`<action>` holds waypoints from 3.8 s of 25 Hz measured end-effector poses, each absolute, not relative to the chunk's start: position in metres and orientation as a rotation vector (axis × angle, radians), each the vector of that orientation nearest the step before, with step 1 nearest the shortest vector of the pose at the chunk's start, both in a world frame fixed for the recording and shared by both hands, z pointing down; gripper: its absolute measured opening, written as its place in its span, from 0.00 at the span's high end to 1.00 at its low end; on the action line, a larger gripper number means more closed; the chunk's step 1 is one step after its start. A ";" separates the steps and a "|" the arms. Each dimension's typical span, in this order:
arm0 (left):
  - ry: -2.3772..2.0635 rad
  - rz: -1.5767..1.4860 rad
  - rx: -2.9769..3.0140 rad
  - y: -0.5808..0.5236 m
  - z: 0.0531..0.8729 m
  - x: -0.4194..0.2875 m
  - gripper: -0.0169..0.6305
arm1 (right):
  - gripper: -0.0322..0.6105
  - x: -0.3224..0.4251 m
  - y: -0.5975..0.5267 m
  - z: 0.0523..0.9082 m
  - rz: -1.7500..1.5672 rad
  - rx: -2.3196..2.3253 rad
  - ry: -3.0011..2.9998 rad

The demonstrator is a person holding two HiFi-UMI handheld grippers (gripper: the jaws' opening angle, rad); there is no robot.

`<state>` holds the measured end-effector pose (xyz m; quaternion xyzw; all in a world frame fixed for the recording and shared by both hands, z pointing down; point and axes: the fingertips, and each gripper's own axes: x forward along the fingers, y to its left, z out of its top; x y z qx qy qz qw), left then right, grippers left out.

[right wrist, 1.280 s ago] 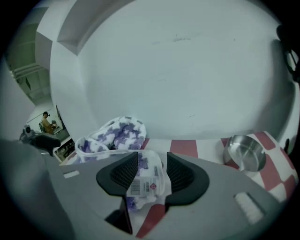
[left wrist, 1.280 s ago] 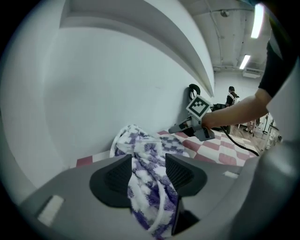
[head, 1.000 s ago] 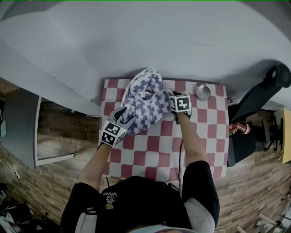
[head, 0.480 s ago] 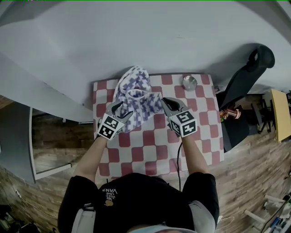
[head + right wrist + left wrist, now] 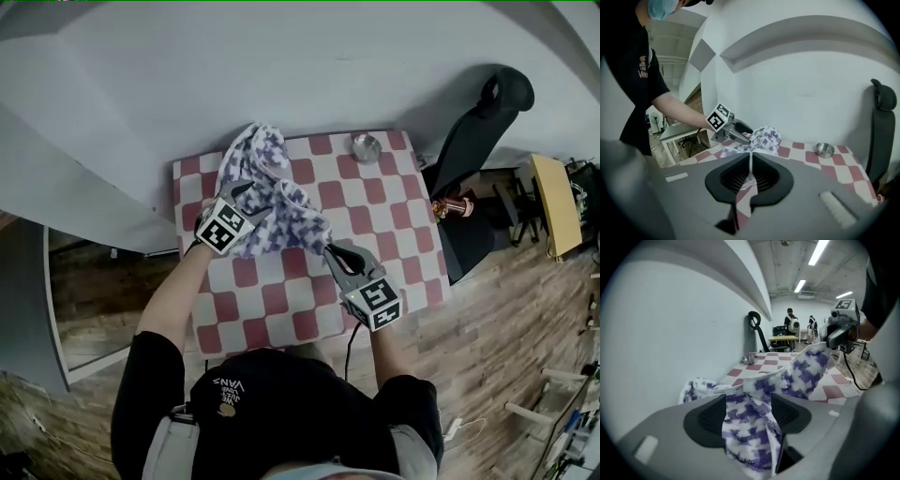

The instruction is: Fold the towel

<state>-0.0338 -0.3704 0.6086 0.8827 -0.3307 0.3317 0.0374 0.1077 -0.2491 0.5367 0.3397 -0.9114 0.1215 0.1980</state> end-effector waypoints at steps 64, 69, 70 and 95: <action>-1.338 0.819 2.574 -0.107 0.577 -0.236 0.70 | 0.74 0.069 -0.124 0.577 0.604 1.242 -2.296; -1.563 0.822 2.508 -0.184 0.569 -0.217 0.70 | 0.74 0.080 -0.224 0.573 0.546 1.322 -2.269; -1.592 0.817 2.497 -0.197 0.569 -0.211 0.70 | 0.74 0.077 -0.242 0.574 0.541 1.320 -2.269; -1.285 1.390 2.417 -0.432 0.666 -0.098 0.71 | 0.82 0.002 -0.440 0.662 0.665 1.199 -2.218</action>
